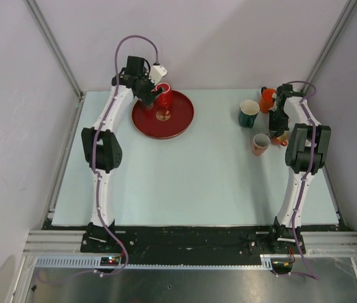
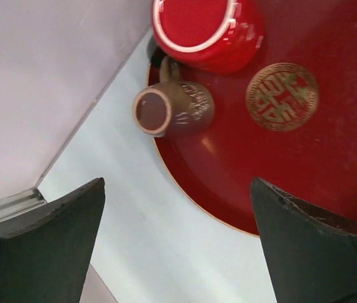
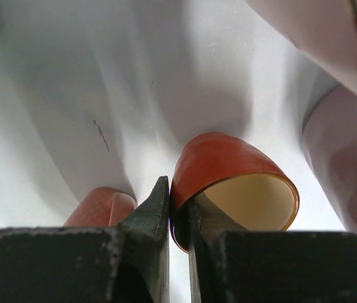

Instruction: Turn the mug right side up

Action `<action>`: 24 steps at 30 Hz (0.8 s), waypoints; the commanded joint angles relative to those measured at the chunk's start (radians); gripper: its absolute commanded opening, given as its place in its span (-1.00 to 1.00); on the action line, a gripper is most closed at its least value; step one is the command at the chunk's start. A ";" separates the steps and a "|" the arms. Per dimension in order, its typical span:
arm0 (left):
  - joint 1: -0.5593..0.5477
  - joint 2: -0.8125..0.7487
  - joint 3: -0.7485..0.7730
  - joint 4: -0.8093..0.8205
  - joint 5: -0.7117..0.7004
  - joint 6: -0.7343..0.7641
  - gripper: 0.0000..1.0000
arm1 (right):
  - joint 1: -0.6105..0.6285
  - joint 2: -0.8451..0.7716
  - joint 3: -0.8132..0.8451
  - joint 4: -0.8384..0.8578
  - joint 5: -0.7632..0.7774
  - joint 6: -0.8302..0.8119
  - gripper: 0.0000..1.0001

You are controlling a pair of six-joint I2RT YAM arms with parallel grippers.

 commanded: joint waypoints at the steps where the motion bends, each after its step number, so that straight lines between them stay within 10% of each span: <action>1: 0.040 0.075 0.132 0.019 -0.027 -0.048 0.99 | -0.004 -0.003 0.032 0.018 -0.001 -0.016 -0.75; 13: 0.063 0.229 0.216 0.210 -0.133 -0.402 0.99 | 0.001 -0.041 0.044 -0.001 0.008 -0.013 0.02; 24: 0.084 0.321 0.268 0.436 0.027 -0.374 0.96 | 0.007 -0.185 0.005 -0.077 0.062 -0.015 0.20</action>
